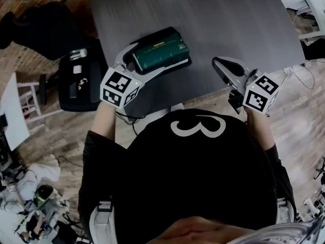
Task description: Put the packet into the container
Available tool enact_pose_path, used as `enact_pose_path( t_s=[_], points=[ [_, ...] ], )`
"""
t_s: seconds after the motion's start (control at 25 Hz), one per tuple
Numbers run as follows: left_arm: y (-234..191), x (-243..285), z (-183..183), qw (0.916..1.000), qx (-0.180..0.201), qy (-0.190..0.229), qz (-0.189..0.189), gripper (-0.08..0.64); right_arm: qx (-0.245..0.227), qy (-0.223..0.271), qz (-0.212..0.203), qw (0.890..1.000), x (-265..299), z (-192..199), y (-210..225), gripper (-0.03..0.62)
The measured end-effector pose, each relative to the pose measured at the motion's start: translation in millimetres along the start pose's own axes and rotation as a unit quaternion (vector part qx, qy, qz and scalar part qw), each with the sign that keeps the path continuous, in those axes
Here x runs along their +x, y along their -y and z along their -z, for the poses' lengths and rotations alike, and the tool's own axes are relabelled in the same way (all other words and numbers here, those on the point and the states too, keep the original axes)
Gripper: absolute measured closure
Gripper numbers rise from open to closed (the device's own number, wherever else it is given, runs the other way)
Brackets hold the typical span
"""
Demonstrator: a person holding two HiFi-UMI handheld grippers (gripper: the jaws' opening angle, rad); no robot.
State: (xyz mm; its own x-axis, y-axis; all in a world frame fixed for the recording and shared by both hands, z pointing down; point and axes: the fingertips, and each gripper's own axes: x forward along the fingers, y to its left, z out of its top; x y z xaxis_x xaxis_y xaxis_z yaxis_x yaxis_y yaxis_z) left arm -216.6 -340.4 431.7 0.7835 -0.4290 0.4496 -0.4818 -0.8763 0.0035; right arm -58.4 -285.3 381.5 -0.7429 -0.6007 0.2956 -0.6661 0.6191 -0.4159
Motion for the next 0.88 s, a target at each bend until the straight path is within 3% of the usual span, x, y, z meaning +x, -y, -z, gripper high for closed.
enact_pose_path(
  t_s=[0.16,0.32,0.6,0.88],
  points=[
    [0,15,8,0.9991,0.032,-0.021,0.017,0.084,0.01,0.002,0.012,1.0,0,2,6,0.591],
    [2,29,13,0.9984,0.038,-0.031,0.029,0.084,0.018,0.005,0.018,1.0,-6,6,13,0.591],
    [-3,39,34,0.9942,0.088,-0.057,0.025,0.083,0.026,0.0,0.033,0.999,-4,13,16,0.591],
    [-2,45,44,0.992,0.096,-0.078,0.023,0.074,0.026,-0.006,0.026,0.999,-2,8,13,0.591]
  ],
)
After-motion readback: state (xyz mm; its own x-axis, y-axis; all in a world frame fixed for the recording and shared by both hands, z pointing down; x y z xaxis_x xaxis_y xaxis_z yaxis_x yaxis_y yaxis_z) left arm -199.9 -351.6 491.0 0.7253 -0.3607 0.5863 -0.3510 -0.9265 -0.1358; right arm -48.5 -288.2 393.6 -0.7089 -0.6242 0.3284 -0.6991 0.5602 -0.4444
